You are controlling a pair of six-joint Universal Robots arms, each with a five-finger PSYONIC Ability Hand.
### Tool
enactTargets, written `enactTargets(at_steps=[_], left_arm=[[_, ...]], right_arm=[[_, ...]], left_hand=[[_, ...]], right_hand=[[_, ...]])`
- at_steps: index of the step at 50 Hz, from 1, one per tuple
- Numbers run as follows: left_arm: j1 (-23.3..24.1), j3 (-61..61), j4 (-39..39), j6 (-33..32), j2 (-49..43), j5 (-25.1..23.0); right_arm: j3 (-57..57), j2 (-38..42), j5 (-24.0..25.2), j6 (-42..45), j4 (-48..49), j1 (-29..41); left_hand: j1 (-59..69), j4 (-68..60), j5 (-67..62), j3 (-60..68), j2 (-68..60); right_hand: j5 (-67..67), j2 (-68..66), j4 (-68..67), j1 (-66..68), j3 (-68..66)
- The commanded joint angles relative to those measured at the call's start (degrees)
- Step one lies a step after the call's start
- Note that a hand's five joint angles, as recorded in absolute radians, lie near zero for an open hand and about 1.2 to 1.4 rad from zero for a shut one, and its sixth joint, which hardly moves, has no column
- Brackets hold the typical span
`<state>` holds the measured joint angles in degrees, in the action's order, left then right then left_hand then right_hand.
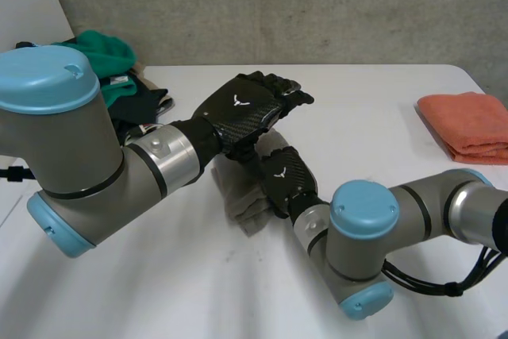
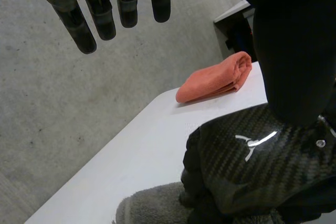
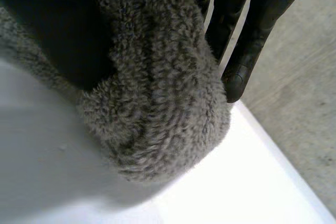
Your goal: Fold the laundry.
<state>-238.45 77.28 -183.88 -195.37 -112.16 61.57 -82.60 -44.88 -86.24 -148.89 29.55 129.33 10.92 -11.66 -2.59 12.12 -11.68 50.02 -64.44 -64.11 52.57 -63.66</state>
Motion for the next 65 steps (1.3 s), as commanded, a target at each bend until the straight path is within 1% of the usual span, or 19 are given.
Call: enactTargets(at_steps=[1,6,8,14,18,19,26,30,35,41,42,45,46,48,49,55,59,62,65], left_arm=[[-0.4,-0.2,-0.1,1.4,0.2,0.0],[-0.5,-0.3,-0.1,1.6,0.4,0.0],[-0.8,-0.4,-0.1,1.6,0.4,0.0],[-1.1,-0.6,-0.2,1.7,1.0,0.0],[-1.6,-0.8,-0.2,1.7,1.2,0.1],[-1.7,-0.9,-0.3,1.7,1.2,0.2],[-1.8,-1.4,-1.8,2.7,1.2,1.0],[-1.8,-2.3,-1.9,3.2,1.1,1.3],[-1.1,-3.3,-2.0,3.9,1.1,1.2],[-0.9,-3.5,-2.0,3.9,1.2,1.2],[-0.8,-3.5,-2.0,3.9,1.3,1.3],[-0.8,-3.0,-1.9,3.9,1.4,1.2],[-0.7,-2.8,-2.0,3.9,1.4,1.3],[-0.7,-2.3,-2.0,3.9,1.3,1.3],[-0.7,-2.2,-2.0,3.9,1.2,1.3],[-0.7,-0.6,-2.0,3.8,0.7,1.2],[-0.7,-0.2,-2.0,3.7,0.6,1.2],[-0.7,-0.1,-2.0,3.7,0.6,1.2],[-0.6,0.1,-2.0,3.7,0.9,1.2]], right_arm=[[2.4,-0.2,1.7,-3.1,-4.2,0.0],[1.4,-2.6,5.2,-5.9,-4.6,-1.7],[0.8,-4.8,6.2,-6.7,-4.8,-4.7],[-0.6,-9.8,6.7,-6.9,-5.2,-10.9],[0.7,-12.1,6.8,-7.0,-5.1,-15.2],[2.2,-12.3,7.0,-7.1,-5.0,-17.2],[11.3,-10.1,6.9,-9.0,-4.4,-21.5],[18.7,-8.2,6.5,-14.0,-4.1,-24.6],[27.6,-5.7,6.7,-19.3,-3.7,-30.3],[32.8,-1.9,7.4,-20.8,-1.0,-36.6],[33.6,-0.2,8.1,-21.3,0.4,-39.0],[33.9,2.2,10.2,-22.8,2.7,-42.0],[33.9,4.4,13.0,-24.7,4.9,-44.3],[33.9,6.7,15.2,-26.0,6.6,-46.3],[33.6,8.9,17.7,-27.1,8.0,-48.3],[31.3,18.3,25.0,-26.9,10.7,-55.1],[27.9,19.5,28.4,-24.6,11.6,-58.4],[24.8,18.3,31.9,-22.7,12.1,-60.2],[23.0,16.4,33.8,-22.5,12.2,-60.9]], left_hand=[[2.8,-2.1,-1.2,1.6,-2.1],[2.8,-2.1,-1.2,1.6,-2.1],[2.8,-2.1,-1.2,1.6,-2.1],[2.8,-2.1,-1.2,1.6,-2.1],[3.0,-2.3,-1.3,1.8,-2.2],[3.2,-2.4,-1.5,2.0,-2.4],[4.0,-3.3,-2.3,2.8,-3.2],[4.3,-3.6,-2.7,3.1,-3.6],[4.3,-3.6,-2.7,3.1,-3.6],[4.3,-3.6,-2.7,3.1,-3.6],[4.3,-3.6,-2.7,3.1,-3.6],[4.3,-3.6,-2.7,3.1,-3.6],[4.5,-3.8,-2.8,3.3,-3.7],[4.5,-3.8,-2.8,3.3,-3.8],[4.5,-3.8,-2.8,3.3,-3.8],[4.7,-3.9,-3.0,3.5,-3.9],[4.8,-4.1,-3.2,3.6,-4.1],[4.8,-4.1,-3.2,3.6,-4.1],[4.7,-3.9,-3.0,3.5,-3.9]], right_hand=[[20.0,-15.6,-15.9,27.4,-16.3],[20.0,-15.6,-15.9,27.4,-16.3],[20.0,-15.6,-15.9,27.4,-16.3],[20.0,-15.6,-15.9,27.4,-16.3],[20.0,-15.6,-15.9,27.4,-16.3],[20.0,-15.6,-15.9,27.4,-16.3],[20.0,-15.6,-15.9,27.4,-16.3],[20.0,-15.6,-15.9,27.4,-16.3],[20.0,-15.6,-15.9,27.4,-16.3],[20.0,-15.6,-15.9,27.4,-16.3],[20.0,-15.6,-15.9,27.4,-16.3],[20.0,-15.6,-15.9,27.4,-16.3],[20.0,-15.6,-15.9,27.4,-16.3],[20.0,-15.6,-15.9,27.4,-16.3],[20.0,-15.6,-15.9,27.4,-16.3],[20.0,-15.6,-15.9,27.4,-16.3],[20.0,-15.6,-15.9,27.4,-16.3],[20.0,-15.6,-15.9,27.4,-16.3],[20.0,-15.6,-15.9,27.4,-16.3]])
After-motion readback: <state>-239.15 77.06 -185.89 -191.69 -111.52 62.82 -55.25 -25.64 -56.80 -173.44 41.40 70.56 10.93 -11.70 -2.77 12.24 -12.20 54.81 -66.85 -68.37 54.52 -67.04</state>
